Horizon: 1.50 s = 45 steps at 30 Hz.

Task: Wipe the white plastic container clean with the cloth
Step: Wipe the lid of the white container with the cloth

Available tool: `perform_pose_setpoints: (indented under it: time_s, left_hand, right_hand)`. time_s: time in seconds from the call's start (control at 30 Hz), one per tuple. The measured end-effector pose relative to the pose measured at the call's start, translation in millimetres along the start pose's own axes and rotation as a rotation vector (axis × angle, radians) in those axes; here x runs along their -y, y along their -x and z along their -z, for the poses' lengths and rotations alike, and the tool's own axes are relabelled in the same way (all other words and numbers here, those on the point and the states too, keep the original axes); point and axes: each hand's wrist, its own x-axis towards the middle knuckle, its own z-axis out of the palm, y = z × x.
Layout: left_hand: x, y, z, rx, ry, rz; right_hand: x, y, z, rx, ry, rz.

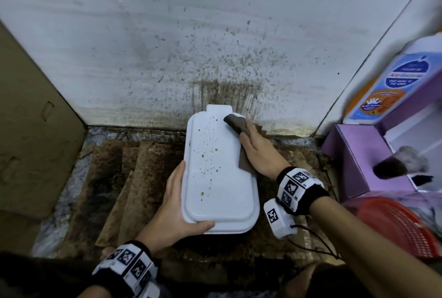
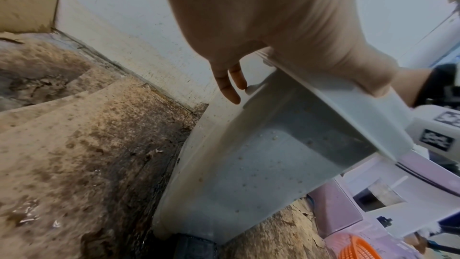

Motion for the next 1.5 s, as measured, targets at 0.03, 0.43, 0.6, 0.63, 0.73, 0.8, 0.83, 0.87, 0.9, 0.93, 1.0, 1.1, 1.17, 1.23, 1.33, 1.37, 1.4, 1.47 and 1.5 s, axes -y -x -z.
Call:
perform_pose_setpoints:
  time_s: [0.03,0.43,0.6,0.63,0.73,0.8,0.83,0.87,0.9,0.93,1.0,1.1,1.17,1.23,1.33,1.37,1.4,1.47,1.5]
  left_hand:
    - [0,0,0,0.0,0.003,-0.001]
    - [-1,0,-1,-0.008,0.006,0.003]
    - [-2,1,1,0.012,0.034,0.013]
    - [-2,1,1,0.011,0.033,0.014]
    - [-2,0,1,0.01,0.034,0.025]
    - [-2,0,1,0.018,0.029,0.029]
    - [-2,0,1,0.02,0.028,0.031]
    - [-2,1,2,0.022,0.03,0.035]
    - [-2,1,2,0.026,0.032,0.039]
    - [-3,1,2,0.028,0.03,0.038]
    - [-3,1,1,0.028,0.027,0.03]
    - [-3,1,2,0.021,0.028,0.024]
    - [-3,1,1,0.022,0.027,0.022]
    - [-4,1,1,0.016,0.022,0.016]
    - [-3,1,1,0.012,0.023,0.013]
    - [-3,1,1,0.013,0.022,0.013]
    - [-3,2,0,0.012,0.023,0.014]
    - [-3,2,0,0.005,0.026,0.011]
    - [-3,2,0,0.001,0.028,0.007]
  right_hand:
    - [-1,7,-3,-0.001,-0.012,-0.003]
    - [4,47,-22,-0.056,-0.066,-0.01]
    - [10,6,-1,-0.052,-0.113,-0.045]
    - [11,-5,2,-0.054,-0.139,-0.044]
    - [12,-27,11,-0.05,-0.22,-0.038]
    - [17,-33,16,-0.04,-0.258,-0.037]
    - [18,-33,17,-0.04,-0.255,-0.031]
    - [18,-32,17,-0.04,-0.245,-0.028]
    - [15,-31,16,-0.041,-0.234,-0.024]
    - [12,-29,14,-0.041,-0.229,-0.022]
    - [0,-26,9,-0.031,-0.249,-0.032]
    - [-1,-9,2,-0.056,-0.308,-0.05]
    - [3,10,-4,-0.079,-0.354,-0.054]
    - [1,28,-10,-0.082,-0.369,-0.055]
    - [-2,51,-20,-0.082,-0.39,-0.053]
    - [-3,58,-22,-0.076,-0.399,-0.056]
    - [-4,63,-24,-0.073,-0.407,-0.062]
    - [-7,67,-27,-0.072,-0.407,-0.059]
    - [-9,66,-26,-0.073,-0.406,-0.062]
